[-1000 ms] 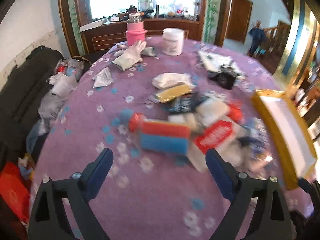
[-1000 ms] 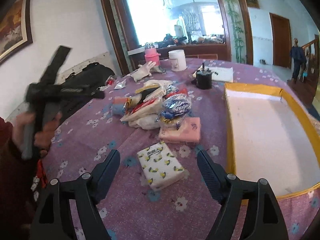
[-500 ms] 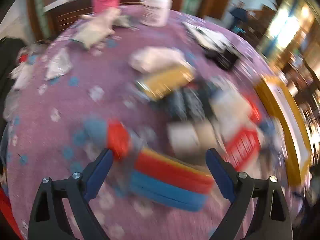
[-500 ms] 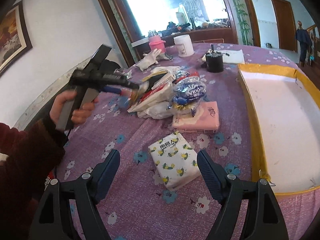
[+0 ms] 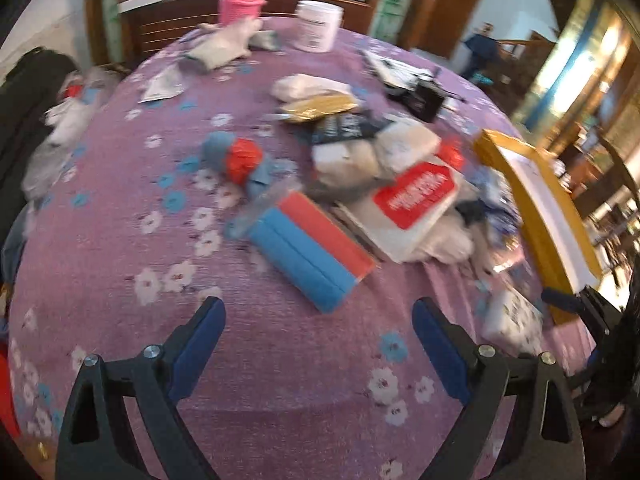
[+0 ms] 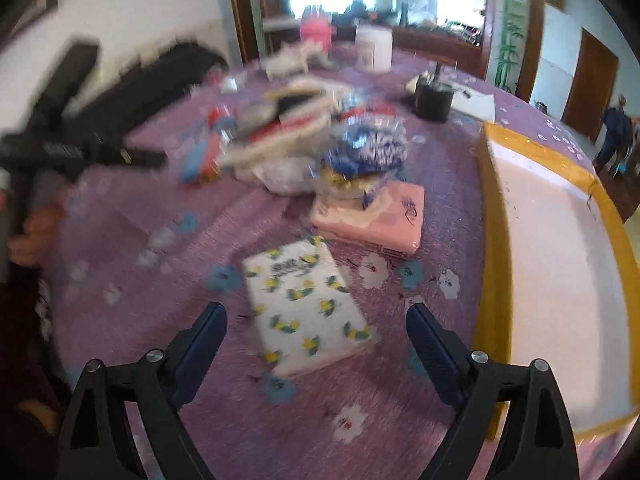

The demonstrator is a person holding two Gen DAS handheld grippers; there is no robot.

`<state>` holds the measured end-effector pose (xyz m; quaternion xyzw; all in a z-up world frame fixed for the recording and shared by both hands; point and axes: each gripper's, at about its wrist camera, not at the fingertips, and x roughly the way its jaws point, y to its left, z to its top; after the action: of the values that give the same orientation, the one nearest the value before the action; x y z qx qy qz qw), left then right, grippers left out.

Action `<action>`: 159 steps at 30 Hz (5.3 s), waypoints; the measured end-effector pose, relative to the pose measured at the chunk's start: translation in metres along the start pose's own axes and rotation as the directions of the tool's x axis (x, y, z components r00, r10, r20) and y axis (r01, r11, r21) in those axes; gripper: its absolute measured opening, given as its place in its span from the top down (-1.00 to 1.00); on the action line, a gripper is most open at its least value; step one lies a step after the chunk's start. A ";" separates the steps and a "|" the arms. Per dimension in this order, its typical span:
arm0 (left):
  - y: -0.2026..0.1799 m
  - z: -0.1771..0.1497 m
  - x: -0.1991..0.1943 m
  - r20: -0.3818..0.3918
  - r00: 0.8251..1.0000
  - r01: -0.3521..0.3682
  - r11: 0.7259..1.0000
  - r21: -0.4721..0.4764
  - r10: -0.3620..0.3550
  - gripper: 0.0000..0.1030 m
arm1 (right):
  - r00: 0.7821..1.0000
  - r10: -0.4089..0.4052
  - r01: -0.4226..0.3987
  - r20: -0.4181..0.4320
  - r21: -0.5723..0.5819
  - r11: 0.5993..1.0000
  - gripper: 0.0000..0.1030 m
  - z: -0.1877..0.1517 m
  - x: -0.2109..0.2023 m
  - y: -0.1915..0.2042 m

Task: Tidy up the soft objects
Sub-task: 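Lift the lemon-print tissue pack with the right gripper and regrasp it, then grasp the blue-and-red sponge pack with the left gripper, then carry the sponge pack with the left gripper while the right carries the tissue pack into the tray, then open both grippers and withdraw from the tray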

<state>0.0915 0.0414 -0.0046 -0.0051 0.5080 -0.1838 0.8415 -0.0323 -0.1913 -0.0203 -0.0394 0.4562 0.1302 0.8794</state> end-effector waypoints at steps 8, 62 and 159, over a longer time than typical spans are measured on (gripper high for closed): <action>0.035 0.009 0.017 -0.089 0.995 0.014 0.970 -0.241 -0.037 -0.83 | 0.998 0.012 -0.015 -0.060 -0.058 0.998 -0.09 0.008 0.019 0.011; 0.029 -0.007 0.032 -0.023 0.963 -0.268 0.952 -0.146 0.268 -0.48 | 0.975 -0.021 -0.008 0.220 0.129 0.992 -0.11 0.006 -0.017 -0.010; -0.300 0.095 0.097 0.065 0.998 -0.009 0.969 0.246 -0.007 -0.47 | 0.953 -0.284 0.170 0.110 0.581 0.796 -0.46 0.046 -0.054 -0.264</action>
<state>0.1221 -0.2855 0.0172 0.0936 0.4534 -0.2447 0.8519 0.0447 -0.4474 0.0376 0.1810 0.3792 -0.1143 0.9002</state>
